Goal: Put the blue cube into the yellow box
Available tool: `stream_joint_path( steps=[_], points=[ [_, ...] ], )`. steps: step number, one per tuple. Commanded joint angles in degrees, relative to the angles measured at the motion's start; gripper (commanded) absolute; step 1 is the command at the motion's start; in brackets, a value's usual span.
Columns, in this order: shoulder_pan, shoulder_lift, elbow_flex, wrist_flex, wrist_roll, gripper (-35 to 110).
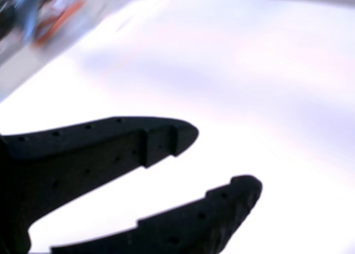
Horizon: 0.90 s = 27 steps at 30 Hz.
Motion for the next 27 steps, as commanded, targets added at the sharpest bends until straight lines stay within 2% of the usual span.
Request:
stream_joint_path(
  steps=[1,8,18,27],
  points=[
    [-4.31,14.33,8.61,2.29,-2.37,14],
    [-7.47,32.43,26.89,9.32,-4.31,11],
    [-3.60,53.53,44.91,18.11,-7.29,8],
    [-0.88,61.35,49.57,28.65,-6.06,6]
  ],
)
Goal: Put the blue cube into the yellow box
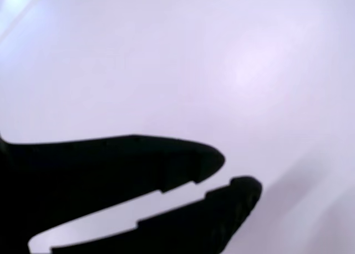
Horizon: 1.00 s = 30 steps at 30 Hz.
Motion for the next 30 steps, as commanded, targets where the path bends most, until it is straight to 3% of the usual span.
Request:
stream_joint_path(
  steps=[1,13,30],
  points=[
    [0.62,2.29,1.58,4.13,0.09,6],
    [3.16,2.81,1.58,22.06,-1.23,0],
    [5.10,2.64,1.58,23.82,2.29,4]
  ],
)
